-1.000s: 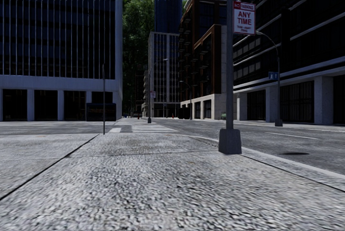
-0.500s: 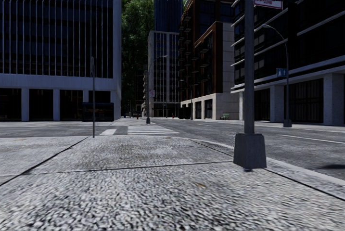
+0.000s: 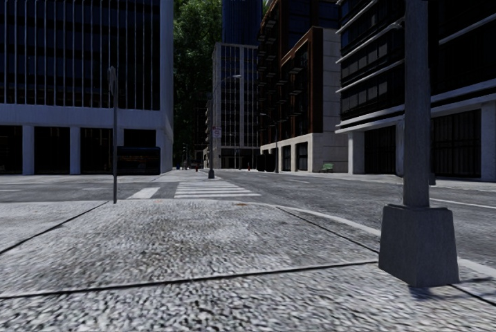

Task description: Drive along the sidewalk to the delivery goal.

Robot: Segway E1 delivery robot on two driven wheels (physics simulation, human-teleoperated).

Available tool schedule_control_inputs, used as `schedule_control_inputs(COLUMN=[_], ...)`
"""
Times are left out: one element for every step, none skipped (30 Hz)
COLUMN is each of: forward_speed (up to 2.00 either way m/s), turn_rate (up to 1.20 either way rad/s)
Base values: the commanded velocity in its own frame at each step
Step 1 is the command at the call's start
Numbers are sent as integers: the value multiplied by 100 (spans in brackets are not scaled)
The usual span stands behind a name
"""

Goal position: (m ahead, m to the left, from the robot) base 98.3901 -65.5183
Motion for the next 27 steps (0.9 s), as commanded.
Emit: schedule_control_inputs(forward_speed=[200, 200, 200, 200, 200, 200, 200, 200, 200, 200, 200, 200, 200, 200, 200, 200, 200, 200, 200, 200, 200, 200, 200, 200, 200, 200, 200], turn_rate=[18, 22, 22, 26, 28, 32, 34, 34, 34, 35, 35, 35, 35, 35, 35, 35, 35, 35, 32, 18, 0, 0, 0, 0, 0, 0, 0])
